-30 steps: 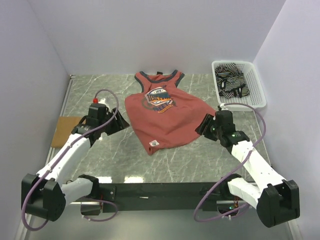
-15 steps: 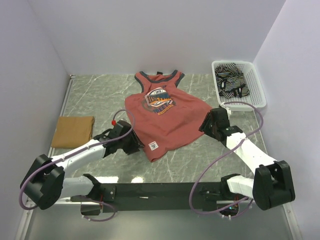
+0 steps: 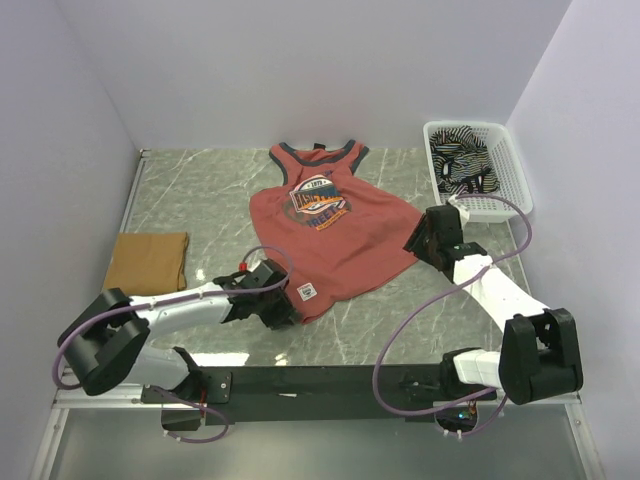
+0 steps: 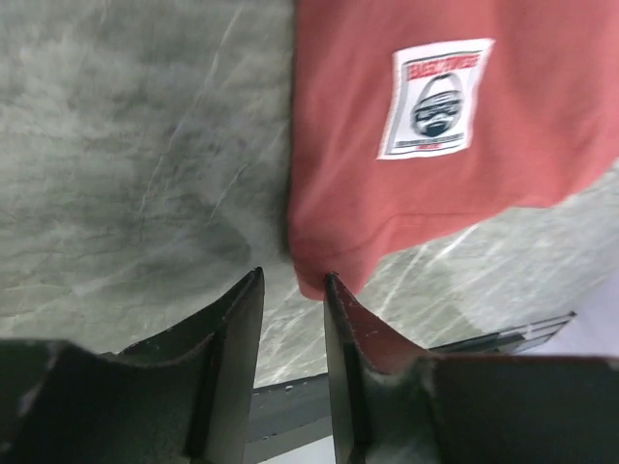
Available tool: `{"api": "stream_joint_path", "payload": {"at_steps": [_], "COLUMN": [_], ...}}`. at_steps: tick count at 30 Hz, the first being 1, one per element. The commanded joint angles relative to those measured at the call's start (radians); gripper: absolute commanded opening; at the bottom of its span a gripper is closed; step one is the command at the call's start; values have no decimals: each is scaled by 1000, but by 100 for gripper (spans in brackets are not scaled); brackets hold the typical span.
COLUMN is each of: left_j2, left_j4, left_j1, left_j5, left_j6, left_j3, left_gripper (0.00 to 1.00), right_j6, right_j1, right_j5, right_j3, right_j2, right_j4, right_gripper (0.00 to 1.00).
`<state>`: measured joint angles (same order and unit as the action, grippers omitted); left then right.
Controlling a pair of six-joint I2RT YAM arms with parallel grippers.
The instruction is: Fold and stack the tank tops
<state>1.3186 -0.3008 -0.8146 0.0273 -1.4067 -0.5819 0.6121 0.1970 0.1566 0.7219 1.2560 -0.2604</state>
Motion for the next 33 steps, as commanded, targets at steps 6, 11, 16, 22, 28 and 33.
{"api": "stream_joint_path", "payload": {"at_steps": [6,11,16,22,28,33], "left_j2": [102,156,93,-142,-171,-136], "left_j4": [6,-72,-184,-277,-264,-218], "left_j1": [-20,-18,103,435,581,666], "left_j5": [-24,-88,-154,-341,-371,-320], "left_j6": [-40,41,126,287,379,422], "left_j3": [-49,-104,-93,-70,-91,-88], "left_gripper": [33,15,1,1,1,0], "right_j6": [-31,-28,-22,-18,5,34], "right_j1": [-59,-97,-100,-100,-70,24], "right_j5": [-6,-40,-49,-88,-155,-143], "right_j3": [73,82,77,53,-22,-75], "right_j2": [0,0,5,46,88,102], "right_j4": [32,32,36,39,85,81], "right_gripper": [58,58,58,58,57,57]}}
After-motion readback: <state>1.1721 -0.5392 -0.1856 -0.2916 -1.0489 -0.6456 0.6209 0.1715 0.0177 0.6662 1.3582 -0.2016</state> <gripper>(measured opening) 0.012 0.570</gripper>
